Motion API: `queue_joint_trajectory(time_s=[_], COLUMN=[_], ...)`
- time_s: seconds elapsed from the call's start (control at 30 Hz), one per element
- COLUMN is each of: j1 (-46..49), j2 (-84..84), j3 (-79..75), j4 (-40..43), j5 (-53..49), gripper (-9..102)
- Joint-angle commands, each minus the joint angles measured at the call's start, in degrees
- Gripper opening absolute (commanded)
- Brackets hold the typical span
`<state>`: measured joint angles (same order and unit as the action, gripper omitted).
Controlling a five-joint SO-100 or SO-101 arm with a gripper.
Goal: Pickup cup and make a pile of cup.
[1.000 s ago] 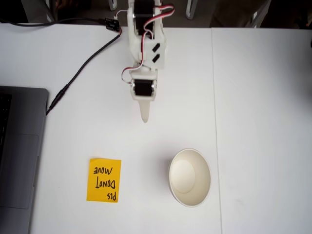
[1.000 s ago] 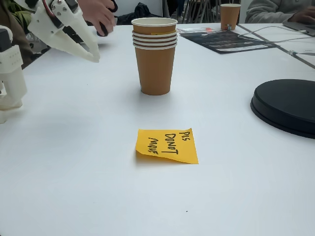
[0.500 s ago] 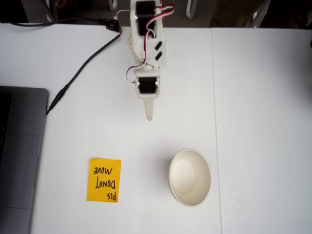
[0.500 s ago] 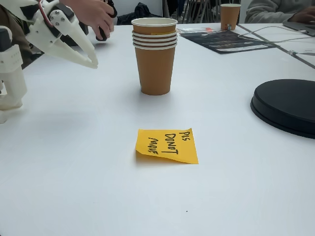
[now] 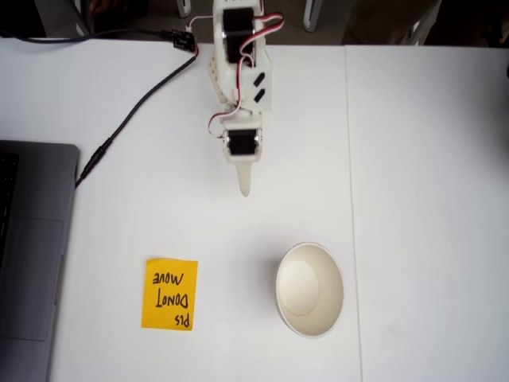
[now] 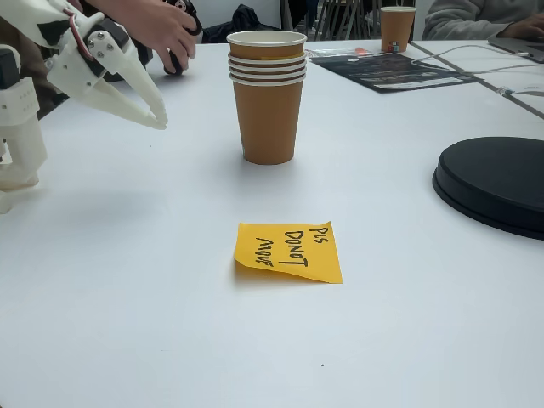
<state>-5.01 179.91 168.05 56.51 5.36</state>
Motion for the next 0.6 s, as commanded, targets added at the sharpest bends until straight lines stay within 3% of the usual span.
queue_joint_trajectory(time_s=[0.0,0.57], j1=[0.0,0.0], j2=[1.3,8.2], j3=[-0.4,-0.2], j4=[-0.6,9.5], j5=[-0.4,-0.1], gripper=[-7,-7])
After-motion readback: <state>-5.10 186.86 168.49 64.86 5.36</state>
